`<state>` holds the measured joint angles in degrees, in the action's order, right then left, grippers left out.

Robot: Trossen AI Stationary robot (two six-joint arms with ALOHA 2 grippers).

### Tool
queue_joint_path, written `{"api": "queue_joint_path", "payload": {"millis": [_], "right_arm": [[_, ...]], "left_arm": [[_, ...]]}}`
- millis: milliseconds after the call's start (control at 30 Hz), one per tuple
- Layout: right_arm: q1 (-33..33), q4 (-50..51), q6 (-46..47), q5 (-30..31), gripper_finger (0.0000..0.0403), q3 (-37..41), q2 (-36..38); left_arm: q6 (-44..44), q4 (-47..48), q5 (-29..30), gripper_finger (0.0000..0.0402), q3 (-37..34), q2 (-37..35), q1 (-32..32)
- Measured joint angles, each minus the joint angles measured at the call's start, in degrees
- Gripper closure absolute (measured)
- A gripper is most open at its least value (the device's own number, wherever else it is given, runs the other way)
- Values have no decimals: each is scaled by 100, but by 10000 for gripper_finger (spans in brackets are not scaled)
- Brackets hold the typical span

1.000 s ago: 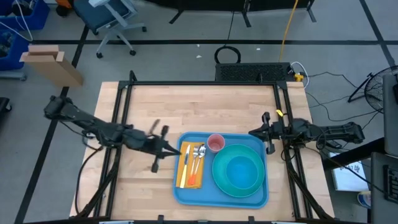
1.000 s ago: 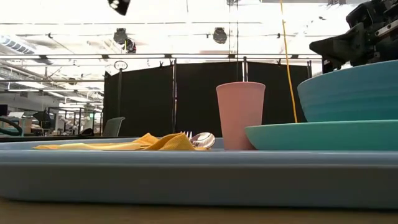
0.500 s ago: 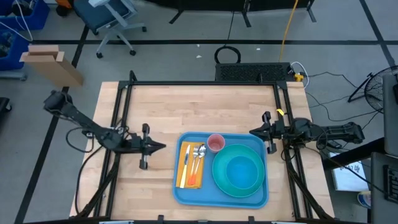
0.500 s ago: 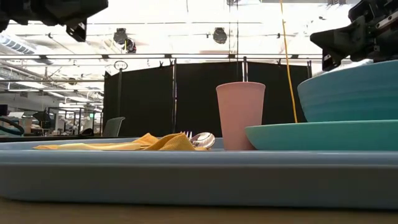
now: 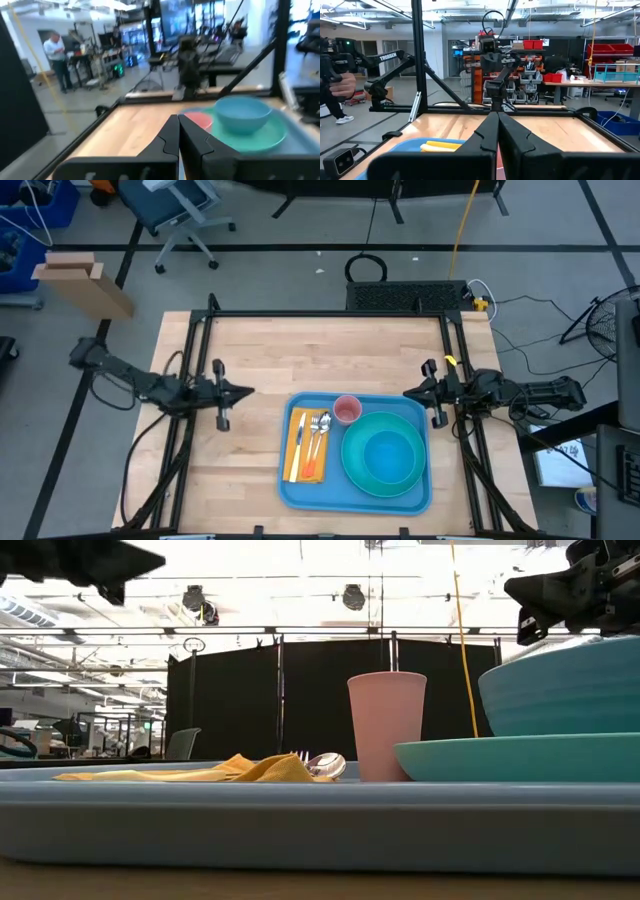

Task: Set up tray
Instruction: Return to Home Position

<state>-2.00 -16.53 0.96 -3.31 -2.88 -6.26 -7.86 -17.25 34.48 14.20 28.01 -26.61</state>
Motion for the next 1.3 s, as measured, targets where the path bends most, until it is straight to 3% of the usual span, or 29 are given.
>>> {"api": "queue_joint_path", "payload": {"millis": [133,267,467,667,967,1133,1300], "right_arm": [[0,-1,-14,2,403,0,0],[0,3,-20,3,403,0,0],[0,82,-43,2,403,0,0],[0,144,123,2,403,0,0],[0,194,117,-140,403,-1,0],[0,297,117,-136,403,0,-1],[0,321,117,-101,403,-1,-2]], "left_arm": [[198,376,-710,401,-2,6,818],[144,384,-1153,401,-2,-74,1019],[235,269,-1051,401,-440,-457,906],[263,-814,-792,401,-1360,-966,810],[159,-363,-834,401,-1331,-1202,804],[331,441,-571,401,-1360,-1187,804],[397,349,-634,401,-1357,-1193,804]]}}
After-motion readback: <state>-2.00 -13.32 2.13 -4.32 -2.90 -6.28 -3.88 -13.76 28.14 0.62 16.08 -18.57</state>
